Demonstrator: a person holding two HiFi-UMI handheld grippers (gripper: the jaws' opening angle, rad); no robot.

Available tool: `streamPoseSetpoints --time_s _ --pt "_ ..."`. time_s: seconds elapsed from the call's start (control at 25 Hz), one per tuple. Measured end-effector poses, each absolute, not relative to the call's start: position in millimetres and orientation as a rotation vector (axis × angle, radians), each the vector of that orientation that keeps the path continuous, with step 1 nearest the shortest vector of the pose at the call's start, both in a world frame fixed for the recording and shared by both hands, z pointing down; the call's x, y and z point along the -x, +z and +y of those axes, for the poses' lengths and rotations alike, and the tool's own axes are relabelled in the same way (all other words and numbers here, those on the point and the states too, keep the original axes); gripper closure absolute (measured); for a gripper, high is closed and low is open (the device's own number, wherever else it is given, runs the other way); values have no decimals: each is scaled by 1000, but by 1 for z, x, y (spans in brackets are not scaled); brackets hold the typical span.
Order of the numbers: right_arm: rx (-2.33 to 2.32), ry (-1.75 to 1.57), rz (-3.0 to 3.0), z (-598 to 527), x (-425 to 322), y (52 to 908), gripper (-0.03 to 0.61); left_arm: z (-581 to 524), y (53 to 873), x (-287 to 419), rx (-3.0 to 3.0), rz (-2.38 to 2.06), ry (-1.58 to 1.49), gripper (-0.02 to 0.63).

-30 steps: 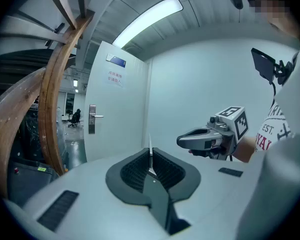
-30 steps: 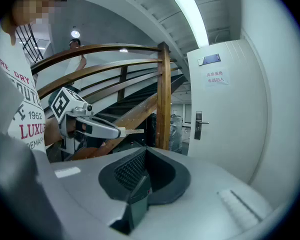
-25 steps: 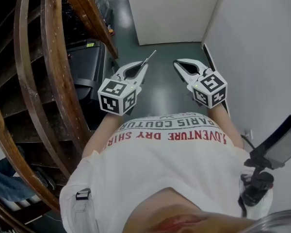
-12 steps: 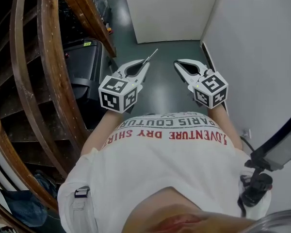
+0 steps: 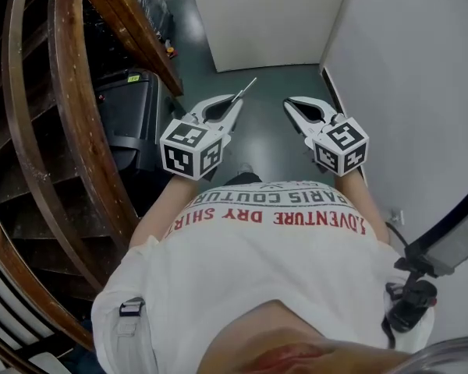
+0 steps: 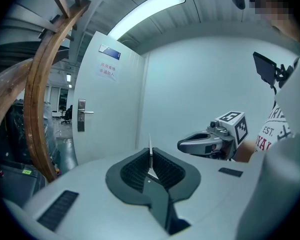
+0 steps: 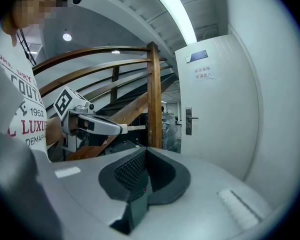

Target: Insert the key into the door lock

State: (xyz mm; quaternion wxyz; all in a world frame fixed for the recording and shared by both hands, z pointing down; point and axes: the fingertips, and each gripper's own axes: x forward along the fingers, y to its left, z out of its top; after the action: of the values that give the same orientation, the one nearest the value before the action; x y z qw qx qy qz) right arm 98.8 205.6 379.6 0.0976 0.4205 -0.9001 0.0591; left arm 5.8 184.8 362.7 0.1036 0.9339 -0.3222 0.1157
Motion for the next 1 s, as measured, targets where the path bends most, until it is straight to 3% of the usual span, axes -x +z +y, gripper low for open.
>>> streamPoseSetpoints --time_s 0.4,1.0 --pt "-1298 221 -2663 82 -122 413 575 58 402 -31 -2725 -906 370 591" --pt "-1237 236 -2626 -248 -104 416 575 -289 401 -6 -2687 -931 361 591"
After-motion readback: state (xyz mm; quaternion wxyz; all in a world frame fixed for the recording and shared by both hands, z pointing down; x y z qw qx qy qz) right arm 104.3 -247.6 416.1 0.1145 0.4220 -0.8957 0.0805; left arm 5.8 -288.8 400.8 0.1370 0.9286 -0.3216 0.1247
